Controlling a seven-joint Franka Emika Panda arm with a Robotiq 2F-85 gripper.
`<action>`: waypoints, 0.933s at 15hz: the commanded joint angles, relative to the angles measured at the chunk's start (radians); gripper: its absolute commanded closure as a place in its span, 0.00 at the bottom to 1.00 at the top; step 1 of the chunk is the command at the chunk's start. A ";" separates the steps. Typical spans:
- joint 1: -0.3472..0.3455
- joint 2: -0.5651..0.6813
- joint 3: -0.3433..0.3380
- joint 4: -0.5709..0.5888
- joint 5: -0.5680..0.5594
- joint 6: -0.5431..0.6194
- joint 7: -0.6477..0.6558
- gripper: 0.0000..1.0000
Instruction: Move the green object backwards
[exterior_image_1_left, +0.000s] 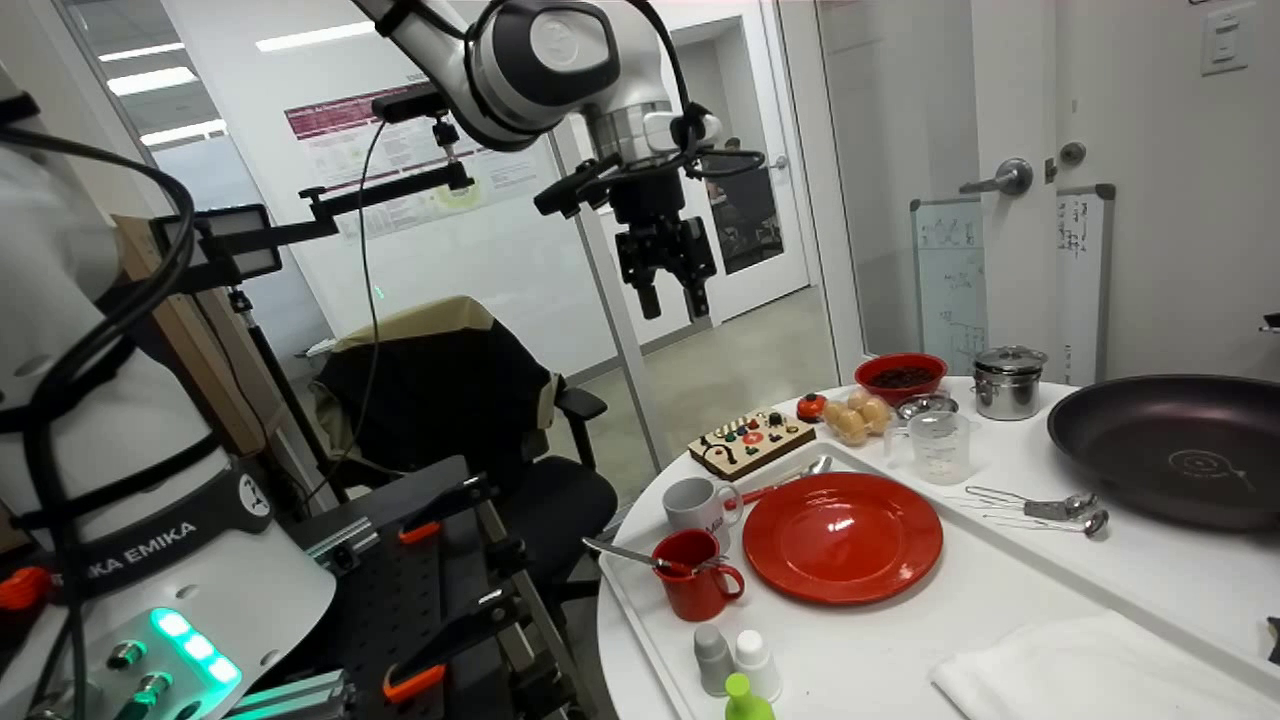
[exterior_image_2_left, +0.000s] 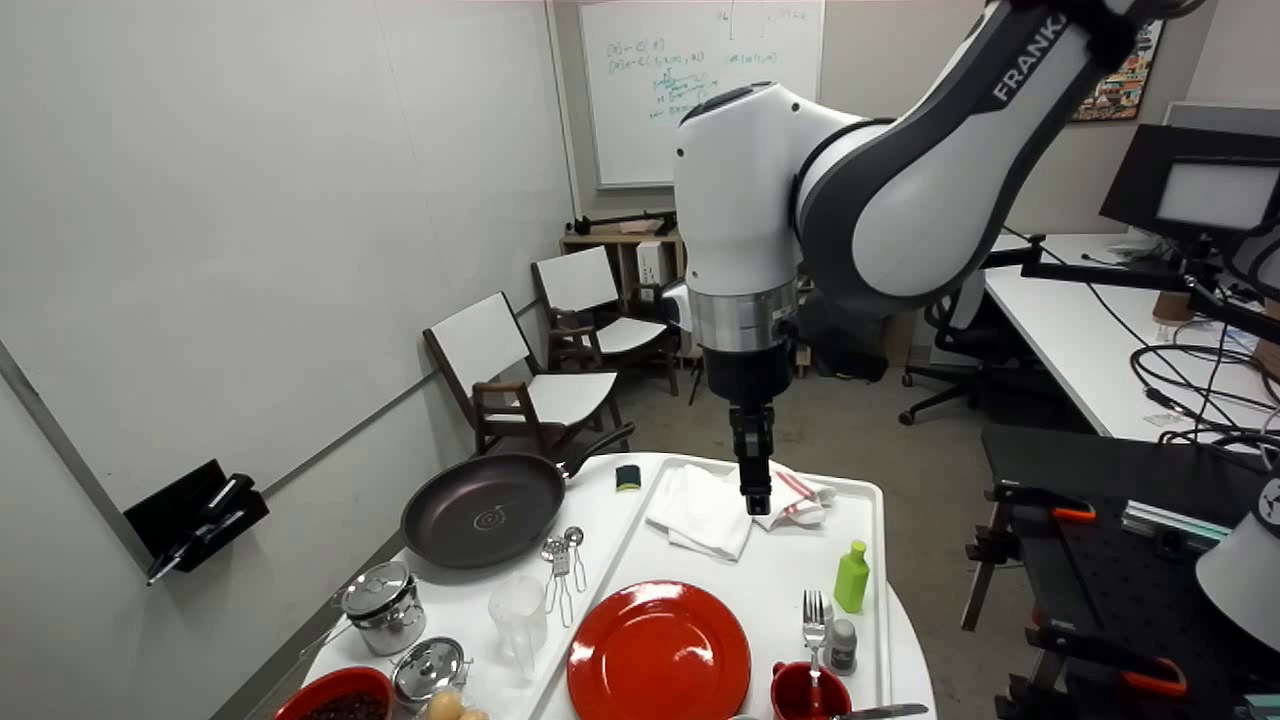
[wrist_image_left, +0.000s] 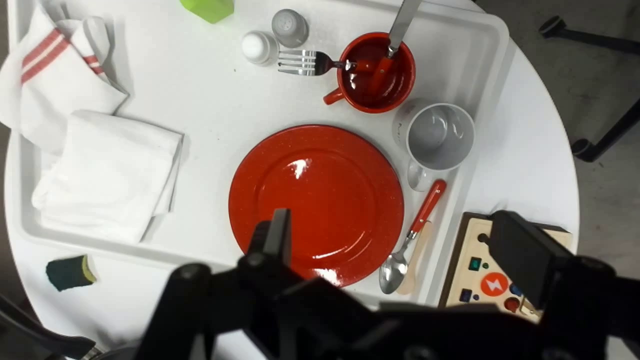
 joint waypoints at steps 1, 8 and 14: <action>-0.004 0.050 -0.020 0.013 -0.075 0.021 0.048 0.00; -0.022 0.128 -0.093 0.014 -0.178 0.023 0.106 0.00; -0.089 0.168 -0.154 0.005 -0.149 0.052 0.062 0.00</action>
